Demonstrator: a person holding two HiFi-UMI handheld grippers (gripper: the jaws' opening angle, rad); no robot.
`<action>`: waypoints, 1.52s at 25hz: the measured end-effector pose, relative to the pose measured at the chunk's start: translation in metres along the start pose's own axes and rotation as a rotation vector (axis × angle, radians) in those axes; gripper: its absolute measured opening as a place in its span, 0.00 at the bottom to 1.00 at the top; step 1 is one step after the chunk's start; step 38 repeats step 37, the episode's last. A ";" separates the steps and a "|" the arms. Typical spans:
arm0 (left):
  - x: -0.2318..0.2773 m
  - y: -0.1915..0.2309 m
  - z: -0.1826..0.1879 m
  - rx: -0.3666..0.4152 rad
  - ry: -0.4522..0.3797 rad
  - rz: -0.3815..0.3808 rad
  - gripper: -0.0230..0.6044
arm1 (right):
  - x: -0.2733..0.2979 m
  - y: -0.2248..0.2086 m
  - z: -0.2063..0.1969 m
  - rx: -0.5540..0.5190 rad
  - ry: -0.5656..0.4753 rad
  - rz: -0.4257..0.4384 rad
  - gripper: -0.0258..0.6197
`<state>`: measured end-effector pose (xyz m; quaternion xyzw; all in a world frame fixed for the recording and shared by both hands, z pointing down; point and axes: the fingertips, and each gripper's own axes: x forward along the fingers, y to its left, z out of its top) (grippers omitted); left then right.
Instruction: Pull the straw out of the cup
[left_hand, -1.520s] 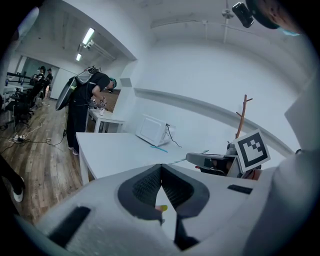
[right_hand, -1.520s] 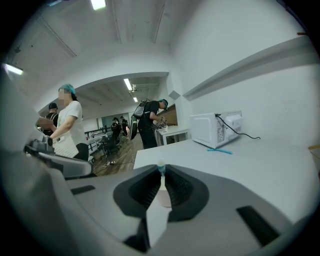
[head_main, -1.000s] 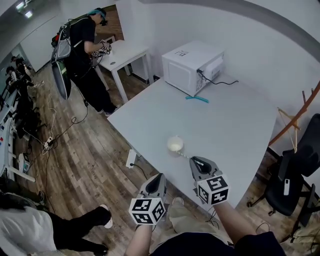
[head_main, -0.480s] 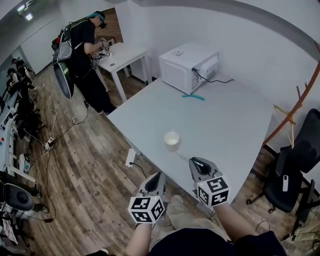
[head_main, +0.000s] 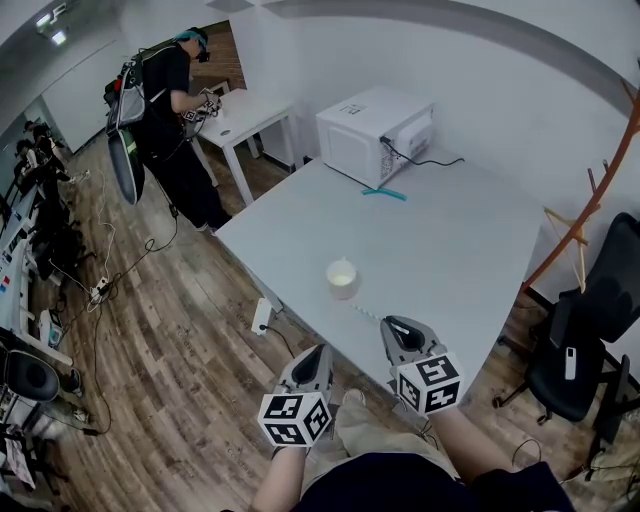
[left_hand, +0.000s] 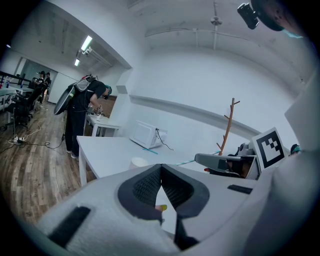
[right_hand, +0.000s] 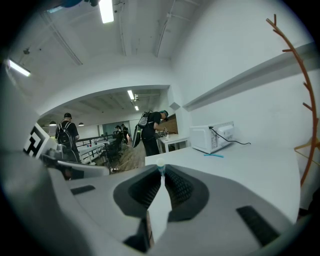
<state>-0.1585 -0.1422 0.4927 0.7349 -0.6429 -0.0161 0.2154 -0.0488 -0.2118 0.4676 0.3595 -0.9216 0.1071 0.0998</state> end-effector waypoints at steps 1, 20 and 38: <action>0.000 -0.001 0.000 0.001 0.000 -0.001 0.07 | -0.001 0.000 0.001 0.001 -0.001 -0.001 0.11; 0.000 -0.004 0.002 0.004 0.001 -0.005 0.07 | -0.006 0.001 -0.003 -0.018 0.017 -0.002 0.10; 0.003 -0.010 0.000 0.014 0.008 -0.018 0.07 | -0.011 -0.001 -0.001 -0.022 0.000 -0.003 0.10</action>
